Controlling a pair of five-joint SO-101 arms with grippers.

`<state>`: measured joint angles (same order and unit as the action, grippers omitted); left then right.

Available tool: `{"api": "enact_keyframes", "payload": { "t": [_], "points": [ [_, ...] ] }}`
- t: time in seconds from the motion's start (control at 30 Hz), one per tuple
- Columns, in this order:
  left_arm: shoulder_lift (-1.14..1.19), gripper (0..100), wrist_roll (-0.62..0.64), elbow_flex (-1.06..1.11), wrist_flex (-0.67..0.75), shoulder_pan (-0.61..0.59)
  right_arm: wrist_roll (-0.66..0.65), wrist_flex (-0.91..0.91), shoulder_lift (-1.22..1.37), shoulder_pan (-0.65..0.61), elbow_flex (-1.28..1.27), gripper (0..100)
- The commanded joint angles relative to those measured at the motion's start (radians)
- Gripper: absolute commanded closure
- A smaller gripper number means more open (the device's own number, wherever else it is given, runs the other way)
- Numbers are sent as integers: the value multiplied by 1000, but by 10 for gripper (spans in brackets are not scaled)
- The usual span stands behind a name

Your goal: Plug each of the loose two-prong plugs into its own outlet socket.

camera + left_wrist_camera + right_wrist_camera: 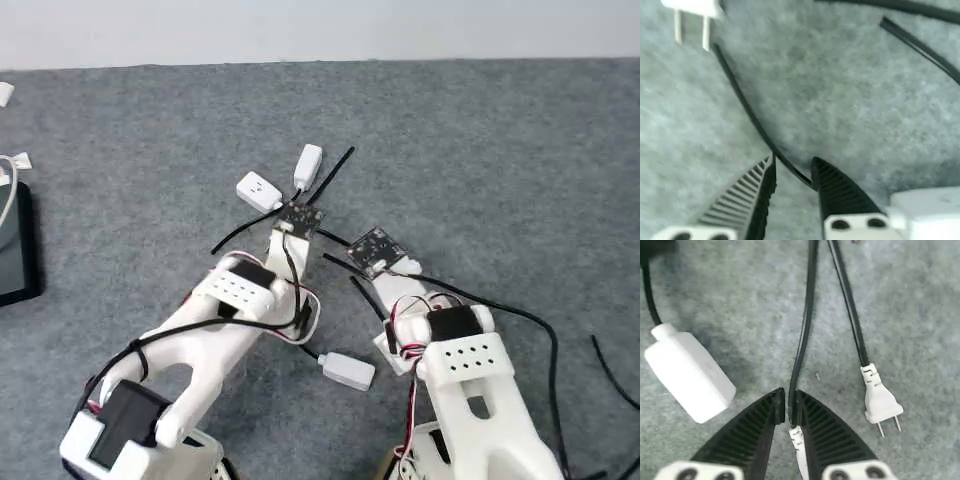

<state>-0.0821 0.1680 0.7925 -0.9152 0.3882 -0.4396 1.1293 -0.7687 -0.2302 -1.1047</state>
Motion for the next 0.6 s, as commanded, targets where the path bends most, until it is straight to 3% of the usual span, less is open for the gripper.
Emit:
{"api": "enact_keyframes", "payload": {
  "t": [0.0, 0.17, 0.33, 0.57],
  "points": [
    [-2, 987, -69, -125, 38, -95, 11, -15, -22, 22, 32, 973],
    [2, 987, -172, -140, 126, -135, 11, -15, -22, 24, 31, 973],
    [-11, 985, -164, -140, 63, -130, 9, -35, -22, 38, 26, 971],
    [-8, 985, 247, -140, -89, -92, 9, -50, -21, 64, 21, 969]
  ]
}}
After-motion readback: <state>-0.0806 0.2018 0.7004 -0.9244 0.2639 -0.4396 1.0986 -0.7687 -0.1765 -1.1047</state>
